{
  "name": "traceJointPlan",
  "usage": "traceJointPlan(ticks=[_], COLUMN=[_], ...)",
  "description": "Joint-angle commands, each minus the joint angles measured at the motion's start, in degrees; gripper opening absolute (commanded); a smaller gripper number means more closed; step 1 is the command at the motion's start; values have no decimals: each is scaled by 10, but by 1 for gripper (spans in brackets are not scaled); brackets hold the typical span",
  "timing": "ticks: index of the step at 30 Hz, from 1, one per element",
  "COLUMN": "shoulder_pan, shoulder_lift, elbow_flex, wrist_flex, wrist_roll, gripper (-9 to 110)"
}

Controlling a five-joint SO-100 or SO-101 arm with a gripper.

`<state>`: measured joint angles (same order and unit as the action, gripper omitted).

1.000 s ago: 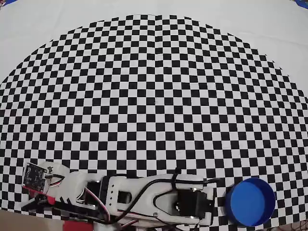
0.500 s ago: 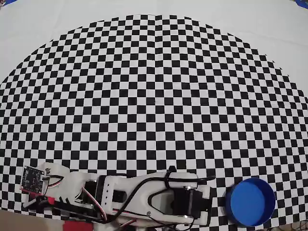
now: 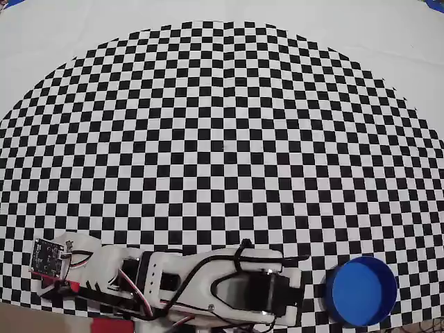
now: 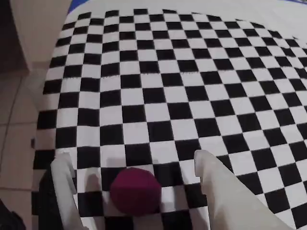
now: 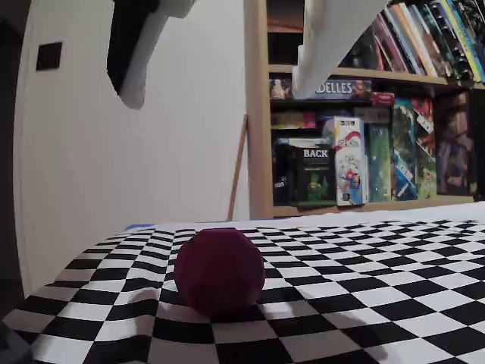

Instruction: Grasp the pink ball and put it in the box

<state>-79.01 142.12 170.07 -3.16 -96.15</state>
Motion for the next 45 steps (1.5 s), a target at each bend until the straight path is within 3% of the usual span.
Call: traceJointPlan(ticks=[1,45], shoulder_pan=[3,12], shoulder_lift=[-4,-148], elbow_flex=[-28,-88], wrist_flex=[3,-19], wrist_roll=[-4,-20], gripper=[29,29])
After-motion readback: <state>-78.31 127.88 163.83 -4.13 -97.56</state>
